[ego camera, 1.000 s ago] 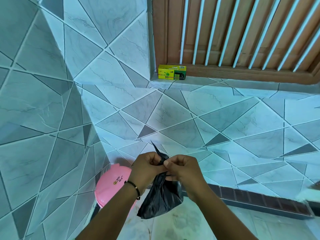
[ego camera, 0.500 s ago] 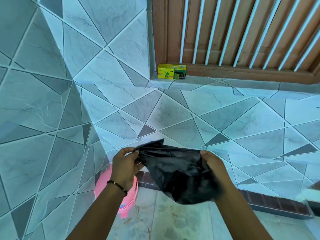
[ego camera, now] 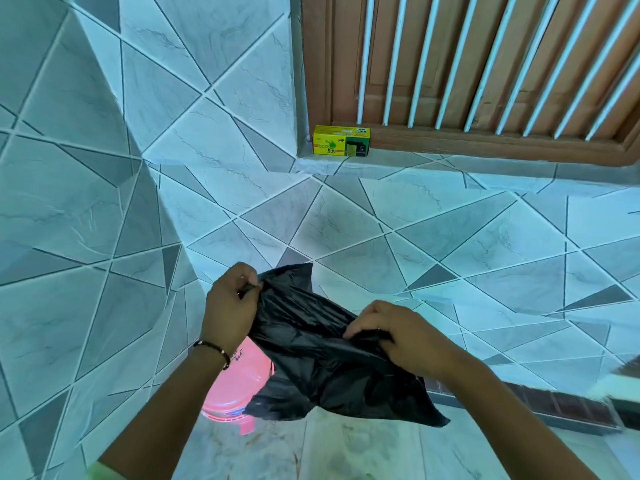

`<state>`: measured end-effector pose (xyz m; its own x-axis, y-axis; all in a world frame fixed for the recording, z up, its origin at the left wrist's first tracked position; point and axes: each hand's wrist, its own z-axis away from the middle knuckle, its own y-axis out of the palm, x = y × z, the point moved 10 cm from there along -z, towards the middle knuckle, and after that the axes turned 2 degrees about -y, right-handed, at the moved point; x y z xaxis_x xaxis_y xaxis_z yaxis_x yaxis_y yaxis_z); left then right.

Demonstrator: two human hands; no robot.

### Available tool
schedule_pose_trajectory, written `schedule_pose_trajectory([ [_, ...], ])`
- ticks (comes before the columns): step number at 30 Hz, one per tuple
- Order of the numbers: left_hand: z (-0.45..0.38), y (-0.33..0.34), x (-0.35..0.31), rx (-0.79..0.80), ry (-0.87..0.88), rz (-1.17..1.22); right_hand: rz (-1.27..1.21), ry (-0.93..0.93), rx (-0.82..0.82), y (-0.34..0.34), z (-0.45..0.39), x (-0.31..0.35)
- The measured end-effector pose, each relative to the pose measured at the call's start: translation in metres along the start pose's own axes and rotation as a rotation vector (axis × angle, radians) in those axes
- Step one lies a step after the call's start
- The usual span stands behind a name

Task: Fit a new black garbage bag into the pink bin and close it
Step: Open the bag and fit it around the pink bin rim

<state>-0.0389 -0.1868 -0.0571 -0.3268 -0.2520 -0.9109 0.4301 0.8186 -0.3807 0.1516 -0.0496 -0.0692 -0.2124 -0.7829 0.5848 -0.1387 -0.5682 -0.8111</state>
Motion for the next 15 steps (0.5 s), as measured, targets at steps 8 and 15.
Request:
schedule_pose_trajectory([
  [8, 0.002, 0.018, -0.014, 0.135, 0.205, -0.521, 0.219, -0.058, 0.403, 0.059, 0.012, 0.015],
  [15, 0.017, 0.057, 0.035, 0.350, -0.180, -0.321, -0.008, 0.111, 0.003, 0.026, -0.011, 0.003],
])
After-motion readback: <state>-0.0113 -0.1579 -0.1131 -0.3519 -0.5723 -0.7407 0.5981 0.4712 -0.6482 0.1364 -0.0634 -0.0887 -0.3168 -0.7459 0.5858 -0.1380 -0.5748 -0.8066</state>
